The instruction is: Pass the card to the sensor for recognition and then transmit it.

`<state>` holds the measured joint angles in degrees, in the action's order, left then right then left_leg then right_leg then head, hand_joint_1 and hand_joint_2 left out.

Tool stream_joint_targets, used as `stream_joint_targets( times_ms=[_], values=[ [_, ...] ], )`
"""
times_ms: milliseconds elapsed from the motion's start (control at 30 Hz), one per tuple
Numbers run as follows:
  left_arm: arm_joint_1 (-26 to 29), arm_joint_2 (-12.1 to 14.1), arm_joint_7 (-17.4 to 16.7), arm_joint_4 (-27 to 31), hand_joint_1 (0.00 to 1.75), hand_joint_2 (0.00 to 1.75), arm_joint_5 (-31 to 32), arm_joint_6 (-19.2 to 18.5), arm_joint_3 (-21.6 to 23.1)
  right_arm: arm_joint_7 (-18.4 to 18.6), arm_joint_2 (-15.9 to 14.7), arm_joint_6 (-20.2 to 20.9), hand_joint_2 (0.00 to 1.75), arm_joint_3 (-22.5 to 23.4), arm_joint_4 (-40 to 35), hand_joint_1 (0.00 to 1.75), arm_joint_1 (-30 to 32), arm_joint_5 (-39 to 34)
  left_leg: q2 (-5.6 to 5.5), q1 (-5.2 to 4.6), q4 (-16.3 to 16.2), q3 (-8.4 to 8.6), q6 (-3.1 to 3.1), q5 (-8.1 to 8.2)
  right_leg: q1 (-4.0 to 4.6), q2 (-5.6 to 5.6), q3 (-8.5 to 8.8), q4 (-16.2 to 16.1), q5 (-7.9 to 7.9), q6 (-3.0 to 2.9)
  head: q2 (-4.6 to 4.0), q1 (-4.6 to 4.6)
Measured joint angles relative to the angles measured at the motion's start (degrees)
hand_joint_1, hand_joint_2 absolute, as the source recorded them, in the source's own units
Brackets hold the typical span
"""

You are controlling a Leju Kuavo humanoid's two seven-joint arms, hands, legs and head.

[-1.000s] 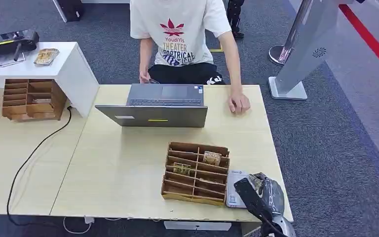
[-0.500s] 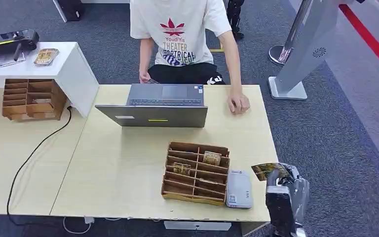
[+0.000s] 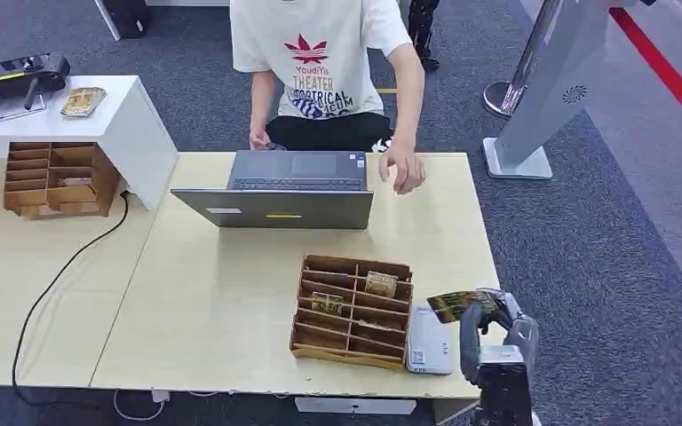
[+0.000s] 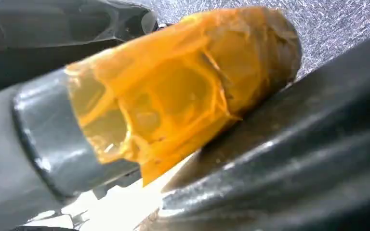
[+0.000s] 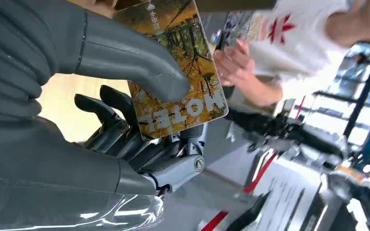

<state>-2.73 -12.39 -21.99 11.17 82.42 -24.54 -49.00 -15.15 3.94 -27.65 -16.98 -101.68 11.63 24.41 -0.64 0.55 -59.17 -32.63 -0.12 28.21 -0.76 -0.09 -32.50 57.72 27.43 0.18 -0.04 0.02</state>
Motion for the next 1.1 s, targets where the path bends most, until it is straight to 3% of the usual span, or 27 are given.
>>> stream_joint_targets(
  times_ms=[333, 533, 700, 867, 1100],
  values=[
    [-0.13, 0.44, 0.20, 0.00, 0.00, 0.00, 0.96, -0.83, 0.44, -0.04, -0.13, 1.60, 1.75, -5.34, 1.84, 1.75, -4.43, 0.90, 0.01, 0.01, 0.00, -0.02, -0.02, -0.02, 0.00, -0.03, -0.01, 0.00, 0.00, 0.00, 0.00, 0.00],
    [-0.50, 0.96, 0.37, 0.00, 0.00, 0.00, 3.35, -2.14, 2.01, 3.52, -0.20, 4.95, 1.75, -7.52, 7.02, 1.75, -15.28, 2.32, 0.15, 0.02, 0.00, -0.01, -0.09, -0.09, 0.01, 0.10, -0.03, 0.05, -0.08, -0.07, 0.02, 0.00],
    [-0.82, 1.75, 0.35, 0.00, 0.00, 0.00, 5.73, -3.83, 4.42, 9.18, 0.72, 5.23, 1.75, -7.79, 19.42, 1.75, -30.06, 6.52, 0.19, 0.02, -0.01, -0.01, -0.12, -0.35, 0.01, 0.11, -0.08, 0.09, -0.30, -0.09, 0.00, -0.02],
    [-1.27, 2.34, 0.35, 0.00, 0.00, 0.00, 7.17, -4.74, 6.90, 12.17, 2.62, 3.24, 1.75, -6.98, 33.12, 1.75, -42.56, 12.17, 0.16, 0.03, -0.01, -0.01, -0.13, -0.43, 0.01, 0.07, -0.10, 0.13, -0.35, -0.13, 0.00, -0.02],
    [-1.46, 2.84, 0.55, 0.00, 0.00, 0.00, 7.32, -5.05, 10.63, 15.47, 3.85, -0.45, 1.75, -5.21, 47.00, 1.75, -54.15, 18.51, 0.14, 0.03, -0.01, -0.01, -0.14, -0.43, 0.02, 0.07, -0.11, 0.15, -0.34, -0.13, 0.00, 0.00]
  ],
)
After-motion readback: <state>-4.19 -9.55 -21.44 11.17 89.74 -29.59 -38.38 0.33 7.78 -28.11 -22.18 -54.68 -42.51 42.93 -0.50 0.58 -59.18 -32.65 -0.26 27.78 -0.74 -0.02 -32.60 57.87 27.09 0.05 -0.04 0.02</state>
